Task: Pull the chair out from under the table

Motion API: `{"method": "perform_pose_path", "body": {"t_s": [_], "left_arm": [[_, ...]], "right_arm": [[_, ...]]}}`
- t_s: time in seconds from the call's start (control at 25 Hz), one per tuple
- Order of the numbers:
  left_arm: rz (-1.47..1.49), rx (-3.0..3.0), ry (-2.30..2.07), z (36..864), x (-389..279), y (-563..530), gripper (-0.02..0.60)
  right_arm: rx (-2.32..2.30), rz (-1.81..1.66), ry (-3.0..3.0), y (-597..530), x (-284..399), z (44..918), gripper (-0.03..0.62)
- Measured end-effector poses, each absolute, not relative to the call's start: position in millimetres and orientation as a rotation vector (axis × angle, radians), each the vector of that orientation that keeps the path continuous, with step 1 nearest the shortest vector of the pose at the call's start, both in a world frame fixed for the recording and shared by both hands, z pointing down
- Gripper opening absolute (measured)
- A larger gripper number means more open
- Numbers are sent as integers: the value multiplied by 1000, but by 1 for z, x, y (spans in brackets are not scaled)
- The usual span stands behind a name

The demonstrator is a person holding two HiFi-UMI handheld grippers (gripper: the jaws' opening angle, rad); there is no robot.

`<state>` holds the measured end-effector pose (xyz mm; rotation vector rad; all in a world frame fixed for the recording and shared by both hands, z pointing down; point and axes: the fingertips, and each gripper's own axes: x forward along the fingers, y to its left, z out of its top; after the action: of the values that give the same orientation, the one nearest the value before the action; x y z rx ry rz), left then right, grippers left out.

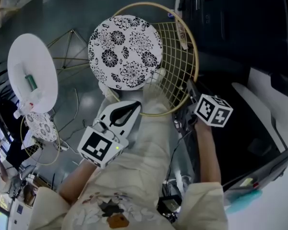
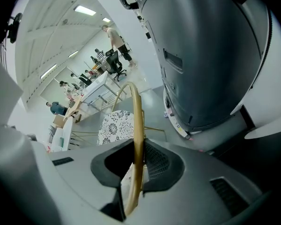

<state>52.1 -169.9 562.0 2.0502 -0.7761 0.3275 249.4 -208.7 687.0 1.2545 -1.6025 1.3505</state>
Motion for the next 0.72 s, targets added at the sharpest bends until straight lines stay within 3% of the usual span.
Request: {"method": "perform_pose_path", "body": {"t_s": [0.72], "left_arm": [[304, 2174, -706, 507, 33, -155, -3]], "right_arm": [[1642, 1267, -1592, -185, 252, 614, 61]]}}
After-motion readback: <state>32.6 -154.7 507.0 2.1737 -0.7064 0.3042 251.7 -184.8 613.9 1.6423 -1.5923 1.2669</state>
